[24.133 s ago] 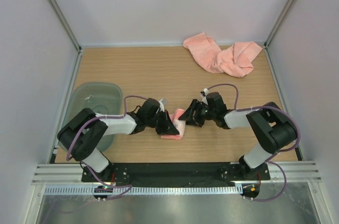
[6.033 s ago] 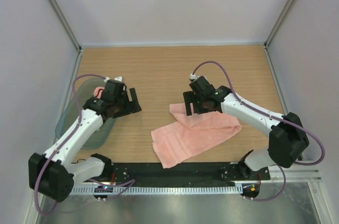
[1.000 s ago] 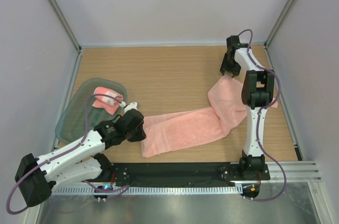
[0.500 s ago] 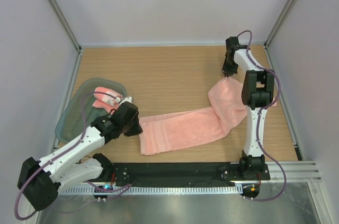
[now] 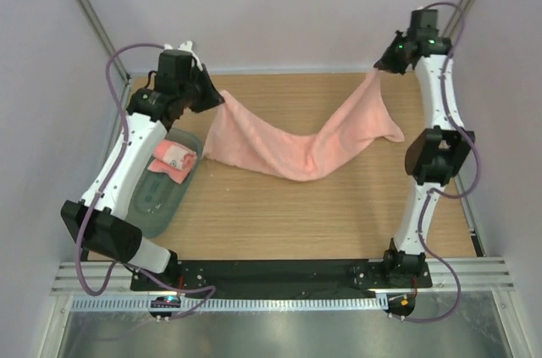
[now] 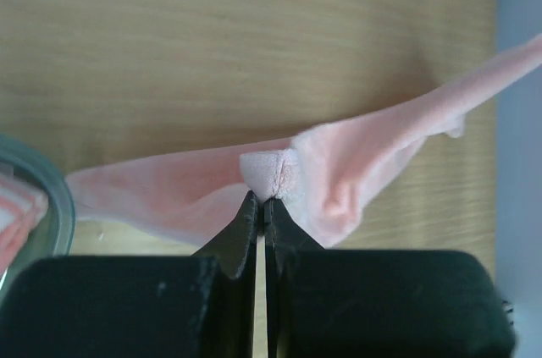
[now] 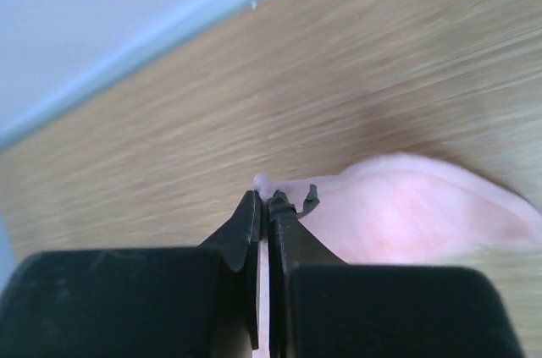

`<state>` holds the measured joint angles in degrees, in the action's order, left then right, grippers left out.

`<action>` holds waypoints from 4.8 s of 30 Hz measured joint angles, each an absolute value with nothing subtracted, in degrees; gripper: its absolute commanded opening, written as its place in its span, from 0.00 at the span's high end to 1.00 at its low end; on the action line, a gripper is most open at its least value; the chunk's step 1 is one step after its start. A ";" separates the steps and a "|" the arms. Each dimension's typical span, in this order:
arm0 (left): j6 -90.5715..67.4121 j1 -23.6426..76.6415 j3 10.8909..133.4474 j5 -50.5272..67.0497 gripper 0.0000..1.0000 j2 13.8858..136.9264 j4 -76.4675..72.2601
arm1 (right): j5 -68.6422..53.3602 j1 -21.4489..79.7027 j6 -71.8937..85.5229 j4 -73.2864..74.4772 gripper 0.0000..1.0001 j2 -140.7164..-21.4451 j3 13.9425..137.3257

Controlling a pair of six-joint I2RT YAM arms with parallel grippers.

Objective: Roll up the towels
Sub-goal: Flatten the towel

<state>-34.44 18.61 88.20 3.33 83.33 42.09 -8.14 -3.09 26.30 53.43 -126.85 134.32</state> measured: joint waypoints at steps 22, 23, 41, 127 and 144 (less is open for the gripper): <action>-33.28 18.31 53.74 2.35 0.12 43.29 49.45 | -2.33 -24.97 35.53 41.32 0.11 -59.83 49.91; -33.69 18.31 53.65 1.69 0.12 41.71 50.52 | -2.48 -25.15 36.32 41.17 0.10 -59.81 50.57; -42.46 18.44 53.12 7.55 0.29 68.62 35.16 | -11.29 -3.03 30.63 34.09 0.22 -104.90 81.65; -29.50 6.00 90.67 -8.82 0.25 111.15 49.23 | -12.60 -7.99 32.91 24.21 0.12 -85.23 44.58; -37.32 14.20 67.35 -7.77 0.29 81.49 53.71 | -4.03 -7.11 34.68 36.64 0.12 -59.53 50.72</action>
